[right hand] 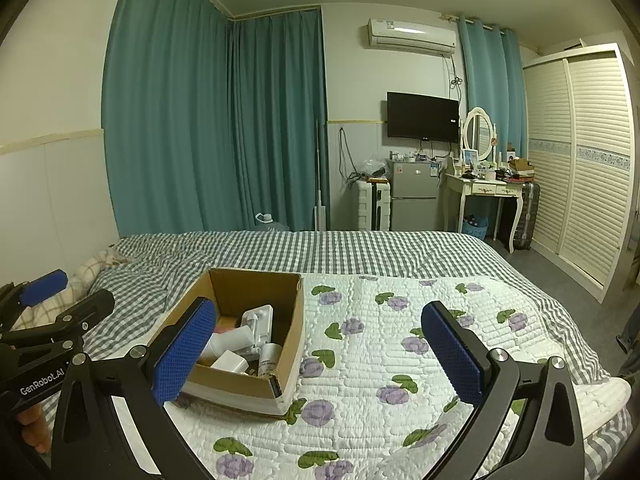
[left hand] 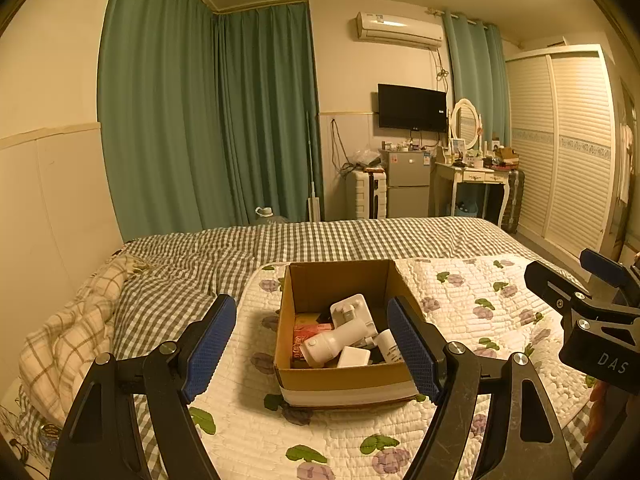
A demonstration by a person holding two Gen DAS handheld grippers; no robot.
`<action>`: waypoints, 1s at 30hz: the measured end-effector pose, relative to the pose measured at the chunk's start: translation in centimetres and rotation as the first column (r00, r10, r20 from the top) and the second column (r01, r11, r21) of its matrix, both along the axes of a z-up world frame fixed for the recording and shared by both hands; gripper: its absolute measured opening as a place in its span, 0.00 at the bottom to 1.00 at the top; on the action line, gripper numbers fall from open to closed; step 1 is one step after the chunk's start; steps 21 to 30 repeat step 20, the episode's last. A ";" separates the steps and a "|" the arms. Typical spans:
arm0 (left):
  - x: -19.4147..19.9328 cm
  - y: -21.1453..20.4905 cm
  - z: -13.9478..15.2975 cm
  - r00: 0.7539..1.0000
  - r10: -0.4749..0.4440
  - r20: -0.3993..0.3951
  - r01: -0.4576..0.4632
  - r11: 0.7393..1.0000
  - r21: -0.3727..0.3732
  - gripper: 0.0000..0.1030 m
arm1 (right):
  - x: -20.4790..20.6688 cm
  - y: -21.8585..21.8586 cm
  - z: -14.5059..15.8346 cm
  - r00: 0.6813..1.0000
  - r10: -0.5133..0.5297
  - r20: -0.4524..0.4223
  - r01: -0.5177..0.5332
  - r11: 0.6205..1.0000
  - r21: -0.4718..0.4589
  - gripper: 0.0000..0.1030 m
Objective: Organize rigid objects
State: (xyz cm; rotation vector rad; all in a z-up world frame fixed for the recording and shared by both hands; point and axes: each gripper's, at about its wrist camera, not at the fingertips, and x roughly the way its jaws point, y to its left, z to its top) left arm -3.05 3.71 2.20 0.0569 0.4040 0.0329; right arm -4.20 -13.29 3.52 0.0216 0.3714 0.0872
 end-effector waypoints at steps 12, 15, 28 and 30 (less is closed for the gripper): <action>0.0 0.0 0.0 1.000 -0.001 -0.003 0.001 1.000 0.002 0.79 | 0.0 0.1 -0.2 1.000 0.001 -0.003 -0.001 1.000 0.000 1.00; 0.0 0.0 0.0 1.000 -0.001 -0.004 0.001 1.000 0.002 0.79 | 0.0 0.2 -0.3 1.000 0.000 -0.006 0.000 1.000 0.002 1.00; 0.0 0.0 -0.2 1.000 -0.001 -0.007 0.001 1.000 0.002 0.79 | 0.0 0.3 -0.4 1.000 0.001 -0.010 -0.001 1.000 0.002 1.00; 0.0 0.0 -0.2 1.000 -0.001 -0.007 0.001 1.000 0.002 0.79 | 0.0 0.3 -0.4 1.000 0.001 -0.010 -0.001 1.000 0.002 1.00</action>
